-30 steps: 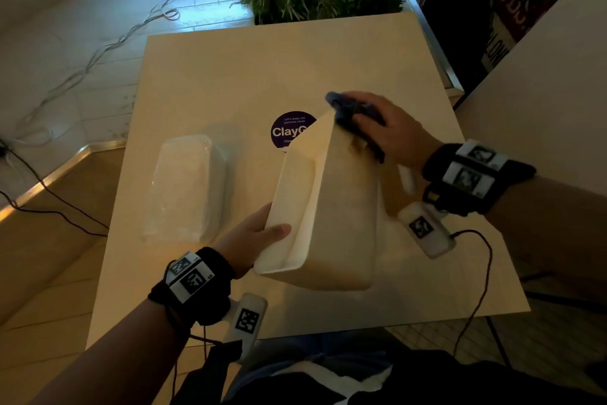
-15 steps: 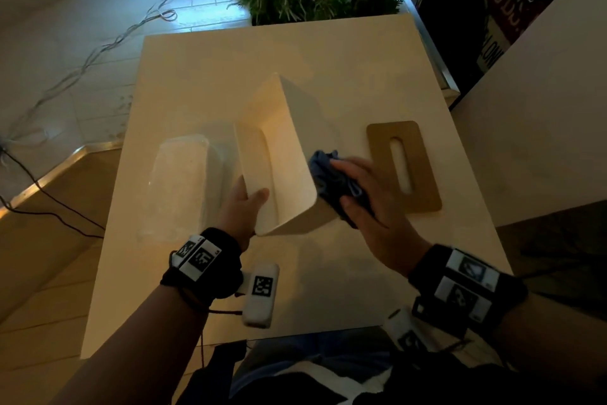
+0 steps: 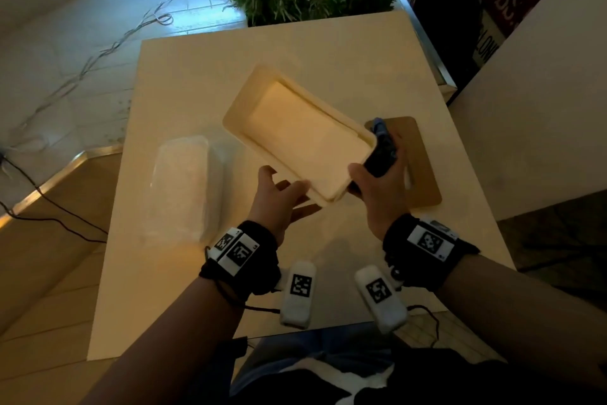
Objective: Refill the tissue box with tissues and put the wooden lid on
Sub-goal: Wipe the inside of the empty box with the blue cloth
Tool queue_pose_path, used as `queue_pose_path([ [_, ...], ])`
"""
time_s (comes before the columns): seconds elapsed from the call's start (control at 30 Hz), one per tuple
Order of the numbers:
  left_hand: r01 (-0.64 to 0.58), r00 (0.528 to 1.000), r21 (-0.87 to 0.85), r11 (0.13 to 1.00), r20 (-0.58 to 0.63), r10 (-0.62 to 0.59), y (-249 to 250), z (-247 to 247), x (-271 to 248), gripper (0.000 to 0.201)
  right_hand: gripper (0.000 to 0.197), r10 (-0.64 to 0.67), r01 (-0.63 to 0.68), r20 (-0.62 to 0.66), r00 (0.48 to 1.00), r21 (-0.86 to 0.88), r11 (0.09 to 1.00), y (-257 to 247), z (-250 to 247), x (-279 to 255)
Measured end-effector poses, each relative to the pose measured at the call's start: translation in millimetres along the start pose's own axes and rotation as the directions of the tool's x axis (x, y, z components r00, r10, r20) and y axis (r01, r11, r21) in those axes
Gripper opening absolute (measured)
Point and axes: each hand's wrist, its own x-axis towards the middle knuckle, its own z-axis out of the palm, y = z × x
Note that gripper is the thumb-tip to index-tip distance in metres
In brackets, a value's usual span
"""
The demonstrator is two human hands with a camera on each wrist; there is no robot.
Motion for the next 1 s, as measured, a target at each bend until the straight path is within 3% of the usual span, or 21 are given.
queue_pose_path([
  [0.1,0.065,0.998,-0.025,0.998,-0.006,-0.065,3.2,-18.5,4.4,0.054,0.068,0.113,-0.115,0.050,0.992,0.038,0.993,-2.9,-20.3,13.2],
  [0.17,0.061,0.995,-0.013,0.998,-0.078,-0.061,11.4,-40.2,10.0,0.076,0.067,0.115,-0.110,0.130,0.985,-0.045,0.993,-10.5,-35.4,20.9],
  [0.23,0.042,0.997,0.051,0.998,-0.066,-0.039,21.9,-63.6,12.6,0.098,0.064,0.119,-0.099,0.211,0.970,-0.101,0.990,-23.4,-46.2,26.0],
  [0.33,0.051,0.987,0.180,0.982,0.142,-0.078,36.1,-81.2,5.8,0.095,0.049,0.132,-0.086,0.324,0.937,-0.154,0.984,-43.2,-53.0,33.7],
  [0.4,0.048,0.966,0.223,0.974,0.236,-0.102,41.1,-83.9,0.8,0.091,0.044,0.170,-0.118,0.313,0.934,-0.180,0.977,-49.7,-53.6,41.6],
  [0.57,-0.086,0.917,0.249,0.965,0.398,-0.021,49.7,-88.2,-1.4,0.130,0.046,0.250,-0.163,0.377,0.892,-0.250,0.955,-69.6,-51.9,54.6],
  [0.63,-0.098,0.899,0.250,0.963,0.437,-0.022,47.5,-83.8,-6.6,0.128,0.038,0.250,-0.133,0.412,0.876,-0.292,0.947,-76.8,-51.9,57.3],
  [0.7,-0.057,0.911,0.211,0.976,0.410,-0.036,40.1,-79.4,-11.2,0.118,0.036,0.250,-0.121,0.434,0.866,-0.304,0.945,-75.7,-53.4,60.6],
  [0.8,0.076,0.952,0.100,0.992,0.287,-0.102,22.8,-75.8,-8.6,0.123,0.042,0.288,-0.229,0.490,0.823,-0.179,0.957,-67.0,-53.7,58.0],
  [0.87,0.225,0.947,-0.014,0.974,0.239,-0.215,14.2,-75.3,-6.4,0.114,0.046,0.270,-0.283,0.415,0.869,-0.031,0.959,-57.5,-53.0,57.3],
  [0.9,0.290,0.934,-0.077,0.954,0.242,-0.264,11.9,-74.9,-6.2,0.112,0.039,0.229,-0.235,0.360,0.904,-0.028,0.972,-52.6,-51.7,56.9],
  [0.97,0.369,0.909,-0.182,0.911,0.277,-0.312,8.9,-73.4,-7.7,0.117,0.026,0.039,0.025,0.280,0.959,-0.220,0.975,-48.0,-45.0,46.0],
  [1.0,0.376,0.906,-0.223,0.899,0.293,-0.306,6.7,-72.7,-8.5,0.115,0.029,-0.078,0.152,0.242,0.967,-0.306,0.940,-43.5,-42.3,39.7],
])
